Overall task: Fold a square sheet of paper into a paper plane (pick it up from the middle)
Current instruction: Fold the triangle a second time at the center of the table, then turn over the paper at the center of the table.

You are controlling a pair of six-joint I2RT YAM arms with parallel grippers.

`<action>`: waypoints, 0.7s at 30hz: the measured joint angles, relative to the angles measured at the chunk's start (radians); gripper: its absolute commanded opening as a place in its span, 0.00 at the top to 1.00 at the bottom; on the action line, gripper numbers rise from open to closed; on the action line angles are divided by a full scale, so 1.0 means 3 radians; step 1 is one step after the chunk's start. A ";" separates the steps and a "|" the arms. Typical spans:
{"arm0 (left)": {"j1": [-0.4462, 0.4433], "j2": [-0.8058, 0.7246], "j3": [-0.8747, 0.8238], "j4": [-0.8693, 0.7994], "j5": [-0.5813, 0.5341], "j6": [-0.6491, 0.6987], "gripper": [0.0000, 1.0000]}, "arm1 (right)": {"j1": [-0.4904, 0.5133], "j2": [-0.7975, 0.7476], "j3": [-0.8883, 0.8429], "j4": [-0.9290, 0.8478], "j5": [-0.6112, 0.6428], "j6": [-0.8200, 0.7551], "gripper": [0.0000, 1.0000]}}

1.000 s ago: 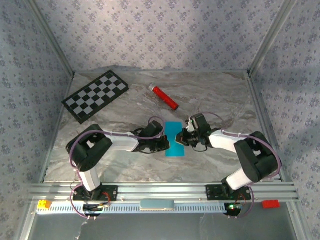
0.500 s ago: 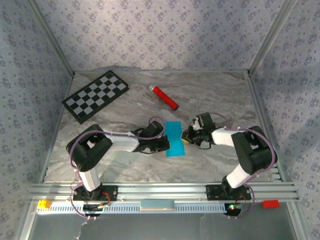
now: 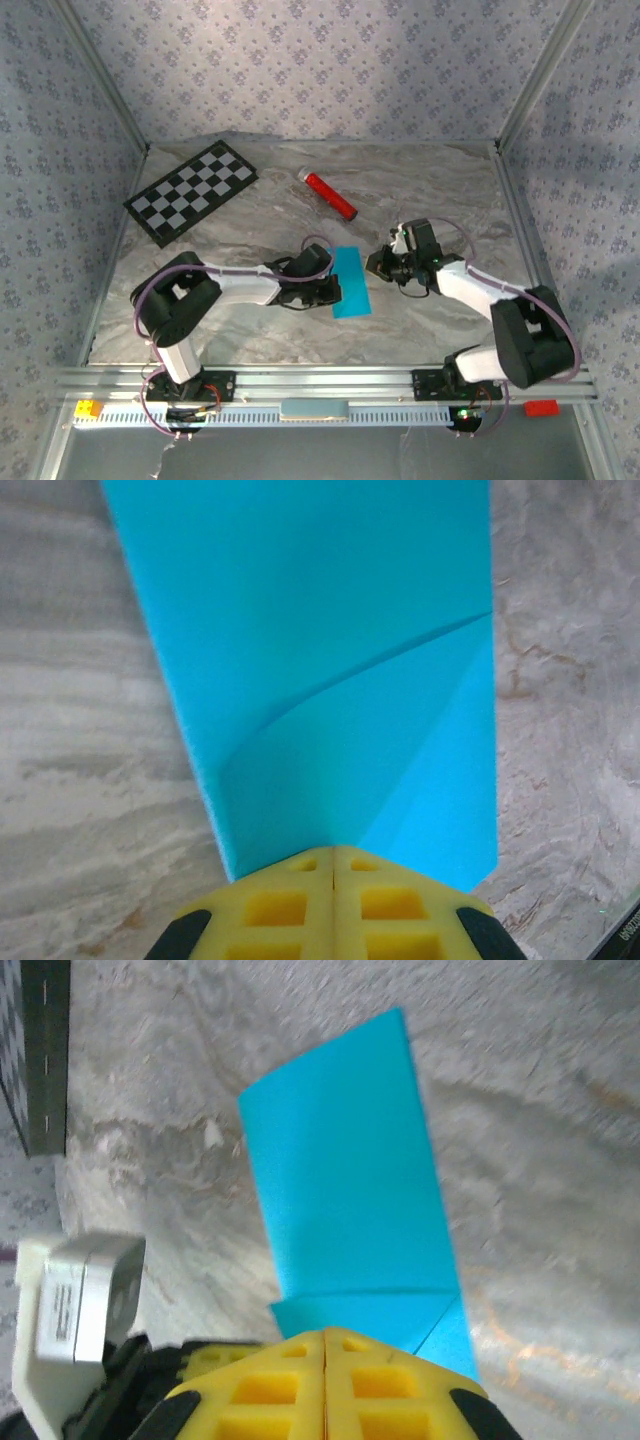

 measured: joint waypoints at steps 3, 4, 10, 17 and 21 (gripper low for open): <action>0.0042 0.0000 0.0202 -0.0145 -0.0028 0.0122 0.95 | 0.0132 -0.0132 -0.0078 -0.0153 0.0071 0.0010 0.80; 0.0061 0.0000 0.0261 -0.0177 -0.0029 0.0165 0.95 | 0.0177 -0.0153 -0.0103 -0.0212 0.0090 0.0023 0.77; 0.0160 0.0027 0.0385 -0.0348 -0.0019 0.0348 0.96 | 0.0401 -0.0237 -0.0226 -0.0482 0.0224 0.0128 0.72; 0.0169 0.0215 0.0397 -0.0496 0.0000 0.0422 0.98 | 0.0518 -0.0229 -0.0228 -0.0655 0.0328 0.0228 0.69; 0.0169 0.0235 0.0394 -0.0507 0.0008 0.0421 0.98 | 0.0558 -0.0159 -0.0228 -0.0680 0.0337 0.0251 0.67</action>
